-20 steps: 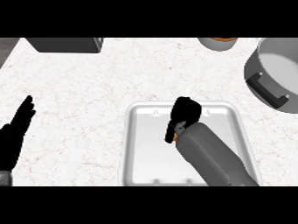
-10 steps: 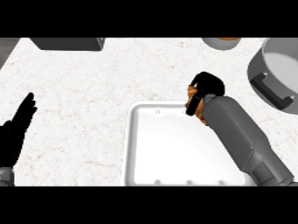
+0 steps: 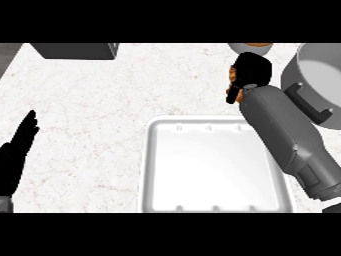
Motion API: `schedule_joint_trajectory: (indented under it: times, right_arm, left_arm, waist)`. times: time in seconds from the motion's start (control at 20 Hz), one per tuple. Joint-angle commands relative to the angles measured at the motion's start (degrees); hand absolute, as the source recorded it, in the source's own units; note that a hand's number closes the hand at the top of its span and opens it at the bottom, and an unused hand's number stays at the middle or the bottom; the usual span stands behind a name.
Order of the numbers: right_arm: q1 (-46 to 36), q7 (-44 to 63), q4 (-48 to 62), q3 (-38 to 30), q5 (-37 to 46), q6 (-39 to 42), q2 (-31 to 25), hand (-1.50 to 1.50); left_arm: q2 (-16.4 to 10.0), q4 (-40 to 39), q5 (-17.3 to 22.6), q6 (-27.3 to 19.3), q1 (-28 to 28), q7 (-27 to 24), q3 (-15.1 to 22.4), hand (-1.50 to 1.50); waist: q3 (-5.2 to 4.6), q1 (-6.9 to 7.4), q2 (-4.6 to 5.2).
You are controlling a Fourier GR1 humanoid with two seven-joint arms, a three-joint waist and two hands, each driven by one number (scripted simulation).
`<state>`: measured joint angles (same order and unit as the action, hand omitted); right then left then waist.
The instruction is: Pick the croissant from the tray and place it in the pot
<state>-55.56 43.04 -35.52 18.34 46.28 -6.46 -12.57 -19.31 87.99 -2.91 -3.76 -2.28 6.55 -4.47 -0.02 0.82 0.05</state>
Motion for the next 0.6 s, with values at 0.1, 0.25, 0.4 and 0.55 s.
schedule_joint_trajectory:
  times: [0.1,0.25,0.4,0.55]
  right_arm:
    - [-6.4,10.1,-4.7,3.7,10.3,-6.4,-3.6,1.50]
    - [-9.7,12.1,-7.2,1.1,10.7,-6.3,-5.8,1.50]
    - [-4.9,10.6,-11.5,-1.8,9.8,-11.1,-7.1,1.50]
    - [-4.0,8.4,-13.8,-4.8,9.0,-12.2,-10.3,1.50]
  left_arm:
    - [0.0,0.8,0.2,0.2,-0.7,0.4,-0.5,0.00]
    - [0.3,-1.1,-0.3,-0.2,1.4,0.4,-0.8,0.00]
    - [1.5,0.1,-1.7,-1.0,-1.1,-1.0,0.1,0.00]
    - [-1.4,0.5,1.7,2.7,0.4,0.5,-2.9,0.00]
  waist:
    - [-0.05,-0.81,-0.53]
    - [-0.02,-1.02,-0.30]
    - [0.02,-0.92,-0.26]
    - [0.03,-0.78,-0.21]
